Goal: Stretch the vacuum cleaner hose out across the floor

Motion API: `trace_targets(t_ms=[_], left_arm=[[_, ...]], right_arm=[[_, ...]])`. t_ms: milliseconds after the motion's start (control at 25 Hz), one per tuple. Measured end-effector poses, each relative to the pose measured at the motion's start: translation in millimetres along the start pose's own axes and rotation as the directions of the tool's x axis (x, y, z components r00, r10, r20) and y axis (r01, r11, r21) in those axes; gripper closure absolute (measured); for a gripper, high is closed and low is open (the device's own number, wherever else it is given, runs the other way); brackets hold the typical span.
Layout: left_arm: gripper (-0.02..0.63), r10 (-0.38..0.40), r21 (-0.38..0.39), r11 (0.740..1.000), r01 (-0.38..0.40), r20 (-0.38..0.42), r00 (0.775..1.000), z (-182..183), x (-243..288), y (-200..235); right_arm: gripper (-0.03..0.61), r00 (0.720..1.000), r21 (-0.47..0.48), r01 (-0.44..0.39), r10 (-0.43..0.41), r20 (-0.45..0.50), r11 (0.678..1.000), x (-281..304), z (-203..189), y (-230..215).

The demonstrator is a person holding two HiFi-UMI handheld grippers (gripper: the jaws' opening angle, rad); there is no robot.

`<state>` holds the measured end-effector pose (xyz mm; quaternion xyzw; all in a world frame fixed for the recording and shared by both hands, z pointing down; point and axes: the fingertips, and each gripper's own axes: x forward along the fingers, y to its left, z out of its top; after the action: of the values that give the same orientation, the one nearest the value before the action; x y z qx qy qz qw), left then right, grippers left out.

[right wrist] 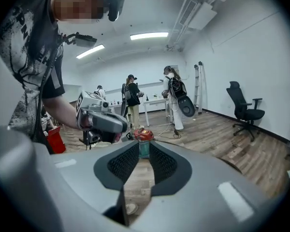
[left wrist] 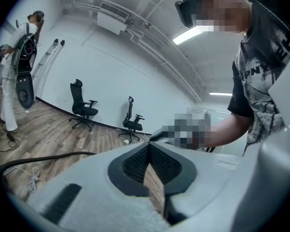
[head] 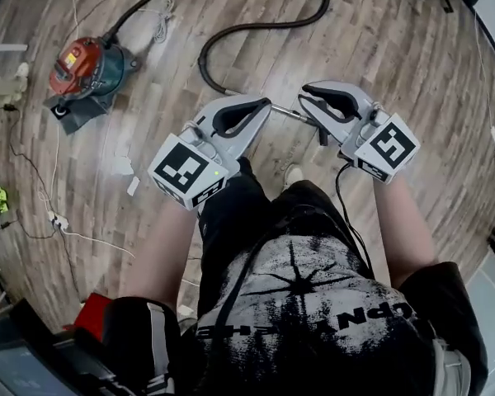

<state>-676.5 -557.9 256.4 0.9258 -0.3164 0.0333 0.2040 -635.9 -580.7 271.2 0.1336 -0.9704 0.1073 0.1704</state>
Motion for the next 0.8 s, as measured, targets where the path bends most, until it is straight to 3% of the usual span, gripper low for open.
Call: trace_targets(t_ms=[280,520,800], left_arm=[[0.614,0.158,-0.038,0.987,-0.158,0.003,0.987,-65,9,19],[0.614,0.164,-0.031,0.986,-0.163,0.034,0.986,-140,25,56],[0.614,0.175,0.006,0.984,-0.176,0.118,0.978,-244,60,132]], right_arm=[[0.428,0.991,-0.009,-0.019,0.018,-0.129,1.0,18,-122,-32],[0.38,0.964,-0.02,-0.019,0.013,-0.266,1.0,75,-261,-56],[0.367,0.926,-0.04,-0.027,0.01,-0.378,0.999,169,-458,-87]])
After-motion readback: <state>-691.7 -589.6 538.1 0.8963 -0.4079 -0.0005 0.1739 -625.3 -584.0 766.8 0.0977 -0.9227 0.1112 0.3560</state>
